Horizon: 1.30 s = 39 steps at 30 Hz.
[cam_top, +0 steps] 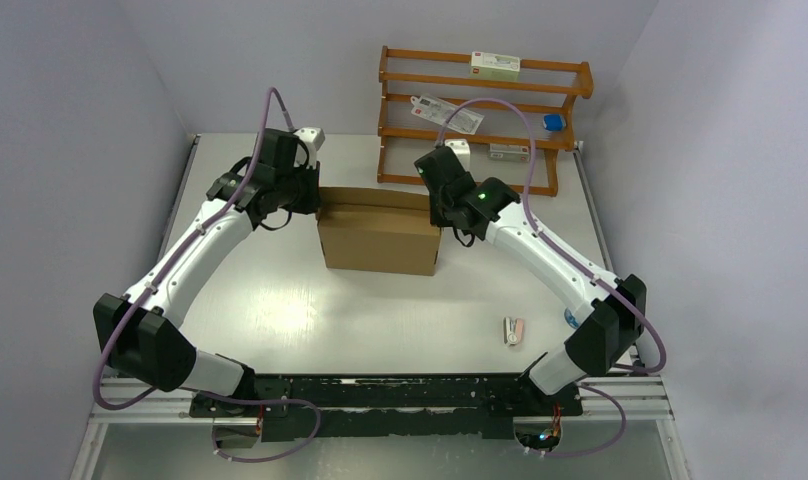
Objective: Fold the paper box
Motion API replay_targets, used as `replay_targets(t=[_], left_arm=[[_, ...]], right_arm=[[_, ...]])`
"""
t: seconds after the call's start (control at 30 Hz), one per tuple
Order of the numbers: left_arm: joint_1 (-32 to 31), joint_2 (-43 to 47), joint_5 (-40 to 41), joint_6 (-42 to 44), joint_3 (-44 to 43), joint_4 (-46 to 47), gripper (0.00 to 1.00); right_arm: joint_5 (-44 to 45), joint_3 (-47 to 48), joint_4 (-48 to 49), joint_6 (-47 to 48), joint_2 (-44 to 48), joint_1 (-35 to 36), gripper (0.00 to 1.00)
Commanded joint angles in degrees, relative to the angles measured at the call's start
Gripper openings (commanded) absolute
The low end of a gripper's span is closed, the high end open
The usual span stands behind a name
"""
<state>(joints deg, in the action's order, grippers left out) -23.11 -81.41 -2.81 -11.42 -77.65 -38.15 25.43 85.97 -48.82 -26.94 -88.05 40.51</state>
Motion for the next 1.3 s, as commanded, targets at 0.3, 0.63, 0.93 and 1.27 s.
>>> replay_targets(t=[0.3, 0.63, 0.93, 1.27], left_arm=[[-4.9, 0.8, -3.0, -2.4, 2.3, 1.2, 0.05], [-5.8, 1.3, -2.1, -2.4, 2.3, 1.6, 0.05], [-5.9, 1.3, -1.8, -2.4, 2.2, 1.5, 0.05], [-5.9, 1.0, -1.8, -2.8, 2.2, 1.5, 0.05]], right_arm=[[-5.5, 7.3, -2.0, -7.7, -5.9, 1.8, 0.00], [-6.8, 4.5, 1.8, -9.0, -3.9, 1.4, 0.00], [-4.4, 1.9, 1.9, -3.6, -3.2, 1.5, 0.00], [-5.1, 0.0, 3.4, -2.9, -3.1, 1.4, 0.00]])
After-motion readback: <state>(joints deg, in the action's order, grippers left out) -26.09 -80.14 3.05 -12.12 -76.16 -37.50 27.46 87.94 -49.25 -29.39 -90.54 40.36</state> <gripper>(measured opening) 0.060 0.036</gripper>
